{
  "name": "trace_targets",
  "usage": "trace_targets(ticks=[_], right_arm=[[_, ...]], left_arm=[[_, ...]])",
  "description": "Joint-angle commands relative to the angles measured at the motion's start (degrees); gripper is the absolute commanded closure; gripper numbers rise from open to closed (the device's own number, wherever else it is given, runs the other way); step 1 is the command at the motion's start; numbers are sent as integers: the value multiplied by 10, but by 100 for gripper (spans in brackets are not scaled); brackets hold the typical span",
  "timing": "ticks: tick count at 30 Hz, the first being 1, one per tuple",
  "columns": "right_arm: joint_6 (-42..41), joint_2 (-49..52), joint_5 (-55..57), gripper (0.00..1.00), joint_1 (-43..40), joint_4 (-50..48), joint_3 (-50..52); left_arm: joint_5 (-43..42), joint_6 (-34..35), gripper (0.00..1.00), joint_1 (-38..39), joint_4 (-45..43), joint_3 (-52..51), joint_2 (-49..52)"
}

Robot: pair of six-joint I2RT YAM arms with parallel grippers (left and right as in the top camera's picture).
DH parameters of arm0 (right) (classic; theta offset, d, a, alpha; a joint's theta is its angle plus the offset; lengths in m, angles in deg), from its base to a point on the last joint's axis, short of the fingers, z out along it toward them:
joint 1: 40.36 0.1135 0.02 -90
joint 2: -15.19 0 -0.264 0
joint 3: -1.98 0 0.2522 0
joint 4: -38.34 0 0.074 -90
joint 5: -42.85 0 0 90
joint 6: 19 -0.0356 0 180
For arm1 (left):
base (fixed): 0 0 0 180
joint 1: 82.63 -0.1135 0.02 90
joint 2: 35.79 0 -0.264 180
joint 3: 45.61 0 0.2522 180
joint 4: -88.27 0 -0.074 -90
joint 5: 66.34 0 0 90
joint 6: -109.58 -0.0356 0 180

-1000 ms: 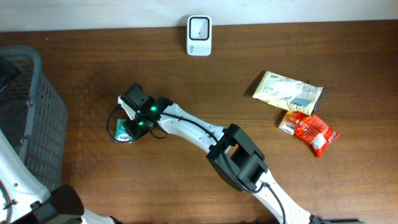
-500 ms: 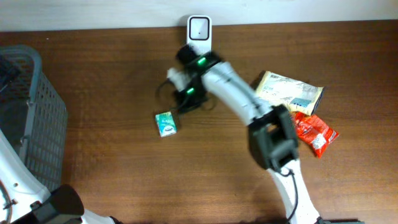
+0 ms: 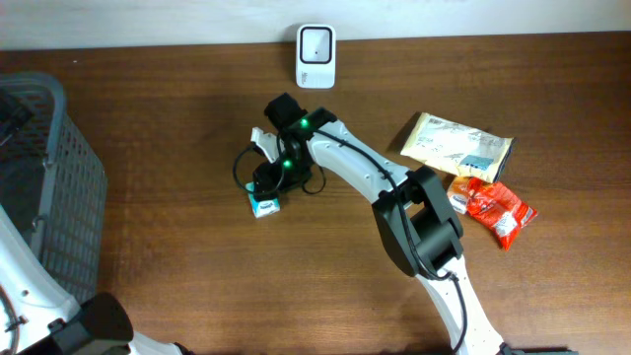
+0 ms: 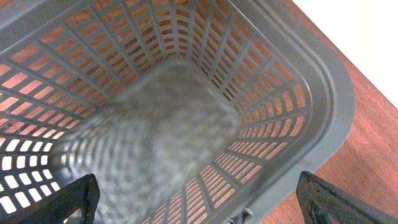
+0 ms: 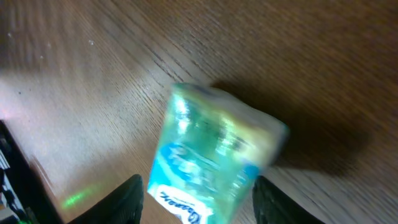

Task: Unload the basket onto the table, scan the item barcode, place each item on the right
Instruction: 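Lift the green tissue pack and hold it at the white scanner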

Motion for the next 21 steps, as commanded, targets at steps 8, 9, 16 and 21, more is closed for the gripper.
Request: trace_targets(ticks=[8,9,16,21], right_arm=[[-8,29,-14,72,-7,0,6],[-7,26,-26,81,-12,3,6],[102,-88,-263,96,-137,125,5],[117,-156,-422,96,-249,116,5]], left_arm=[[0,6,1,-1,-1,6,-1],[0,6,1,-1,-1,6,-1],[0,6,1,-1,0,6,-1],[0,6,1,-1,-1,6,-1]])
